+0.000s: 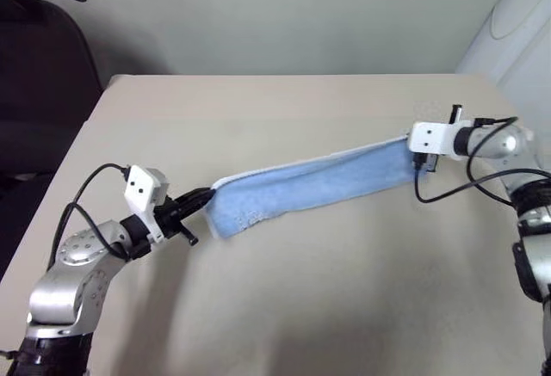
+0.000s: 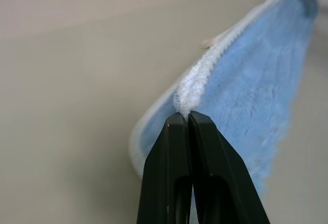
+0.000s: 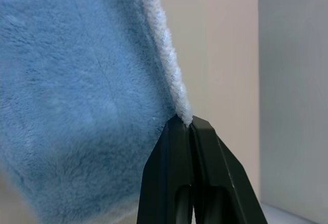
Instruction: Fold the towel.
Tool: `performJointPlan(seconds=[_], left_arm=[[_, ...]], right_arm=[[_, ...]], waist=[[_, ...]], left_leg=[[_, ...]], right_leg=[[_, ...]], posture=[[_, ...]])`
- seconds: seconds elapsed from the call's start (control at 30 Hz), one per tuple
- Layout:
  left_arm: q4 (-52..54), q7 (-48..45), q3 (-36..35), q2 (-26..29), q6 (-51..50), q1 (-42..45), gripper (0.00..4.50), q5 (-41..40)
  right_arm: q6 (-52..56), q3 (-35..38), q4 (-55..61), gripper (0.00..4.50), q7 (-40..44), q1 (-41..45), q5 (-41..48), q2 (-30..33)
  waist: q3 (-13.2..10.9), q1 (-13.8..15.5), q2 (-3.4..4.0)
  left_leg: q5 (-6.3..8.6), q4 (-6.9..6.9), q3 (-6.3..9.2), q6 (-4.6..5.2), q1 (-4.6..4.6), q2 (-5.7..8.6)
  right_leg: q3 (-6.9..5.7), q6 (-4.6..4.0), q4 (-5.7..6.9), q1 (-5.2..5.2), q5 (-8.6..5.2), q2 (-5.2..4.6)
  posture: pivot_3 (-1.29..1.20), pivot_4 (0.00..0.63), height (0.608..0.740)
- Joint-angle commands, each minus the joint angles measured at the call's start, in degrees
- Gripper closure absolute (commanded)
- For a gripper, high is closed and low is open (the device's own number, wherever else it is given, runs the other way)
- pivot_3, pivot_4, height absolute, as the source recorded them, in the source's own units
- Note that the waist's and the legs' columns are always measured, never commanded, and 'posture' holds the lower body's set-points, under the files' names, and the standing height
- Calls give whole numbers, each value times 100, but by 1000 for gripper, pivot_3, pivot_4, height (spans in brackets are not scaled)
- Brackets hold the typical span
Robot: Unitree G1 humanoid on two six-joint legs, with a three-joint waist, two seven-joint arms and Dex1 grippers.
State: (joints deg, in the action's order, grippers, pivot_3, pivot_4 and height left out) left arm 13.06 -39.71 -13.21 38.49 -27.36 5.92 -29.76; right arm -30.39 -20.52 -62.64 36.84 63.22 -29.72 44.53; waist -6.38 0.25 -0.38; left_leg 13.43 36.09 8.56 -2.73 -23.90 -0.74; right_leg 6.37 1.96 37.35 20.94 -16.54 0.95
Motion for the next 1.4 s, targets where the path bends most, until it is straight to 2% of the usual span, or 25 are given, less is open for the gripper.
performJointPlan(seconds=[0.03,0.2,0.23,0.33,0.47,0.63,0.7,0.83,0.93,1.0,1.03,1.17,1.3,1.4], left_arm=[[-262,47,216,-91,329,180,4487,378],[-583,-89,509,-180,602,298,4487,695],[-604,-119,528,-183,616,301,4500,707],[-683,-123,508,-209,612,319,3744,730],[-799,-52,407,-207,674,342,2352,814],[-1010,474,207,-315,906,486,504,1070],[-904,696,-56,-433,904,500,504,951],[-757,1270,-471,-612,945,478,504,1022],[-200,1274,-500,-662,865,280,504,889],[272,953,-284,-612,853,60,457,755],[426,838,-205,-587,846,-21,457,711],[878,153,254,-309,916,-354,457,715],[901,-169,604,-115,1111,-468,457,952],[795,-278,862,-57,1294,-462,457,1205]], right_arm=[[69,-216,-412,4500,-629,273,-388,-86],[22,-382,-779,4500,-998,312,-597,-260],[14,-378,-821,4290,-1033,310,-605,-276],[-29,-375,-905,3556,-1178,284,-633,-280],[-138,-417,-903,2200,-1583,231,-746,-193],[-232,-340,-833,424,-2215,126,-781,50],[-175,100,-838,424,-2038,-37,-253,110],[605,1615,-721,424,-899,-509,1572,-4],[2535,2984,-451,424,220,-835,3243,-266],[4046,3624,-93,42,685,-1123,4069,-337],[4561,3792,160,19,783,-1281,4312,-359],[6904,4731,1353,19,445,-1843,5549,-524],[8349,5350,2507,19,-177,-2407,6320,-822],[9023,5728,3097,19,-677,-2664,6733,-1141]], waist=[[0,1,0],[0,-2,0],[0,-4,0],[0,-1,0],[0,-4,0],[0,13,0],[0,12,-1],[0,12,-1],[2,16,-5],[2,18,-5],[2,25,-5],[1,27,-4],[2,10,-3],[2,2,-2]], left_leg=[[-1,0,0,-2,-4,0],[-4,0,-2,-7,-13,0],[-4,-1,-3,-7,-14,0],[-4,-2,-3,-8,-15,0],[-4,-2,-5,-8,-15,0],[-2,-2,-4,-4,-16,0],[-2,-2,-4,-4,-16,0],[-12,-4,-12,-21,-16,0],[-18,-4,-20,-31,-17,-1],[-19,-4,-19,-34,-16,0],[-20,-3,-19,-35,-15,0],[-24,-3,-18,-41,-13,0],[-24,-3,-16,-42,-4,-3],[-22,-2,-12,-39,2,-5]], right_leg=[[0,0,0,4,0,0],[1,-1,2,14,1,-2],[1,-1,3,16,0,-2],[2,-3,5,18,0,-2],[2,-3,5,19,0,-2],[2,-3,5,19,0,-4],[2,-3,4,18,0,-4],[5,-4,4,16,-1,-3],[10,-4,2,16,-1,0],[11,-5,1,15,-1,1],[10,-6,2,15,-2,2],[11,-11,8,17,-5,6],[11,-15,12,14,-7,16],[12,-15,11,9,-8,21]], posture=[[0,150,740],[0,150,740],[0,150,740],[0,150,740],[0,150,740],[0,150,740],[0,150,740],[0,150,740],[0,150,740],[0,150,740],[0,150,740],[0,150,740],[0,150,740],[0,150,740]])
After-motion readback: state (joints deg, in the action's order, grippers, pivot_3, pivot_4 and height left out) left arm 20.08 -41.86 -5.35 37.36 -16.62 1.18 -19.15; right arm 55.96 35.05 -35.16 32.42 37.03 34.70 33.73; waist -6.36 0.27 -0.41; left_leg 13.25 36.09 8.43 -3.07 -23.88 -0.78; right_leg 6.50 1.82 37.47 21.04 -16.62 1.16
